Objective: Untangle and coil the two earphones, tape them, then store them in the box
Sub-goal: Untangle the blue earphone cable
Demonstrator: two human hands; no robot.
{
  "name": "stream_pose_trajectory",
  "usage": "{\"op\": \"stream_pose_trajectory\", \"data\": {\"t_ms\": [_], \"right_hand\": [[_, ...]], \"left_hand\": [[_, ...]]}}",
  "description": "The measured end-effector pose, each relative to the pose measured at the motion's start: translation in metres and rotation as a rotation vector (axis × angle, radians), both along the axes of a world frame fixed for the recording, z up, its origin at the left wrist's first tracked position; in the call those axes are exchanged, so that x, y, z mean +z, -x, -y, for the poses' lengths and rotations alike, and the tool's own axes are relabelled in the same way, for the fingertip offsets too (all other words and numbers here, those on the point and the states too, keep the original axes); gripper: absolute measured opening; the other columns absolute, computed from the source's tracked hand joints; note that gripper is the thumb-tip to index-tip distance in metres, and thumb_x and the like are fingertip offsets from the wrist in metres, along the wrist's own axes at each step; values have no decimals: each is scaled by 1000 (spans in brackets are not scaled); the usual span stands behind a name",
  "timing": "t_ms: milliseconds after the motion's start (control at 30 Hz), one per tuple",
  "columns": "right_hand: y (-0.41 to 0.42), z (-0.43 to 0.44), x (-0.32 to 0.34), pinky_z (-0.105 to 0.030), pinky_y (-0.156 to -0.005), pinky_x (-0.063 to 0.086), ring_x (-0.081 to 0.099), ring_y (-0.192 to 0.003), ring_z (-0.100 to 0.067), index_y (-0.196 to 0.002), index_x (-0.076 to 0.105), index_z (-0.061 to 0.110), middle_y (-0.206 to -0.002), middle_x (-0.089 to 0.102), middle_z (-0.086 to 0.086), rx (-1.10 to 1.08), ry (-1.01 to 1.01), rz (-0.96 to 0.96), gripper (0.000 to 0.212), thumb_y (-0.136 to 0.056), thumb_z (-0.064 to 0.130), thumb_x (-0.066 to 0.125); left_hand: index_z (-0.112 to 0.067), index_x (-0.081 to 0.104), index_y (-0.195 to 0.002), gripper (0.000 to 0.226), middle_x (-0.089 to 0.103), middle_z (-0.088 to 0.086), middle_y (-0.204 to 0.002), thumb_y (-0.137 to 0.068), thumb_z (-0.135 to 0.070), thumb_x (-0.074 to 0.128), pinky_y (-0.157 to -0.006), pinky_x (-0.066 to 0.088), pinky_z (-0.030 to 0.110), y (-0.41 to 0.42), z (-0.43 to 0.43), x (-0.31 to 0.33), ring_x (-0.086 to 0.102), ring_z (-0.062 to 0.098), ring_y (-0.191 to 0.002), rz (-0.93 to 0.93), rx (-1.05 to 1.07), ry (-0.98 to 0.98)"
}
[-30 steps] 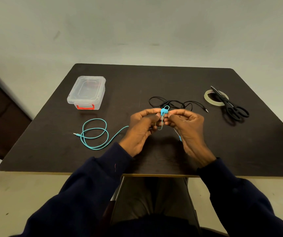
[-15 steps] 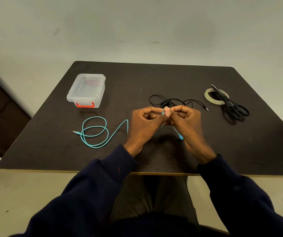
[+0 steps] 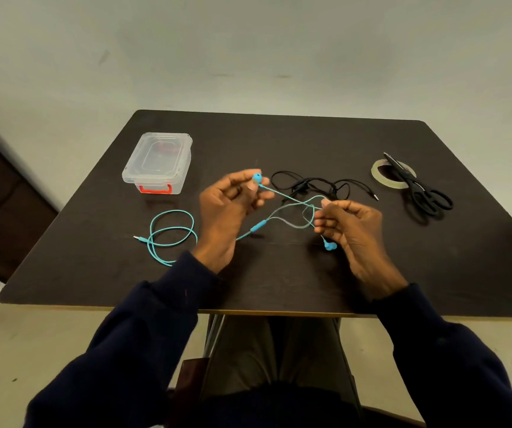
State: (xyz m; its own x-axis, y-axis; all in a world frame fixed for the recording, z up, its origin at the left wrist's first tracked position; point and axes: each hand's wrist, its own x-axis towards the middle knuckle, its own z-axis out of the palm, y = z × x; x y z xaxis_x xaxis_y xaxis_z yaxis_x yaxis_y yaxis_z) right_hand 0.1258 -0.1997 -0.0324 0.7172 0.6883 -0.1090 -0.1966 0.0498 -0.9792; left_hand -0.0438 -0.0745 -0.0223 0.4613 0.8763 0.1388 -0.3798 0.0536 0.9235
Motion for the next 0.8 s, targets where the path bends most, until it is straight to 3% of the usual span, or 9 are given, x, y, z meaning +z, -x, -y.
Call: {"op": "stream_pose_trajectory", "data": {"t_ms": [100, 200, 267, 367, 433, 533, 633, 800], "right_hand": [[-6, 5, -3, -26, -62, 60, 69, -67, -19, -107, 69, -3, -84, 75, -17, 11, 104, 54, 17, -92, 5, 71], [-6, 6, -5, -24, -56, 56, 66, -67, -15, -106, 72, 4, -81, 75, -8, -9, 173, 224, 15, -92, 1, 66], [-4, 3, 0, -24, -63, 55, 66, -77, -11, -109, 72, 9, -91, 75, -3, -25, 120, 418, 23, -89, -2, 67], [1, -11, 17, -22, -81, 57, 66, -102, -7, -128, 61, 19, -119, 70, 3, 169, 27, 636, 49, -85, 2, 77], [3, -20, 31, -25, -87, 58, 69, -106, -14, -132, 58, 19, -120, 72, 1, 283, -30, 600, 54, -84, 8, 81], [1, -28, 42, -32, -77, 62, 75, -87, -24, -120, 68, 7, -95, 78, -13, 287, -87, 435, 31, -90, 7, 74], [-7, -26, 36, -28, -71, 60, 73, -77, -21, -106, 73, 2, -89, 77, -16, 225, -119, 337, 15, -92, 8, 71], [-16, -13, 26, -27, -75, 61, 74, -81, -22, -104, 73, -3, -91, 76, -18, 176, -71, 174, 18, -92, 10, 71]], "left_hand": [[0, 65, -116, 20, 73, 15, -106, -97, 0, 60, -80, 59, 27, 5, -16, 15, 74, 26, -89, 112, -29, 103], [1, 65, -119, 24, 75, 15, -108, -96, -4, 64, -82, 58, 29, 1, -23, 28, 73, 26, -91, 53, -102, 75], [1, 66, -122, 28, 75, 16, -111, -95, -6, 67, -84, 58, 28, -7, -22, 35, 72, 27, -94, -27, -179, 16], [-1, 67, -121, 30, 75, 15, -111, -92, -9, 70, -87, 57, 27, -18, -24, 46, 72, 25, -98, -103, -297, -58], [-3, 69, -120, 31, 76, 13, -110, -89, -9, 73, -88, 57, 29, -26, -27, 51, 73, 23, -101, -147, -372, -106], [-1, 69, -120, 34, 75, 13, -113, -87, -7, 76, -96, 56, 33, -34, -27, 47, 72, 24, -109, -192, -335, -241], [-3, 65, -129, 37, 71, 13, -122, -93, -10, 71, -94, 55, 26, -30, -25, 27, 68, 18, -115, -264, -267, -321], [-5, 63, -132, 38, 71, 5, -120, -104, -29, 51, -92, 50, 18, -9, -24, -8, 65, -2, -108, -631, -608, -607]]}}
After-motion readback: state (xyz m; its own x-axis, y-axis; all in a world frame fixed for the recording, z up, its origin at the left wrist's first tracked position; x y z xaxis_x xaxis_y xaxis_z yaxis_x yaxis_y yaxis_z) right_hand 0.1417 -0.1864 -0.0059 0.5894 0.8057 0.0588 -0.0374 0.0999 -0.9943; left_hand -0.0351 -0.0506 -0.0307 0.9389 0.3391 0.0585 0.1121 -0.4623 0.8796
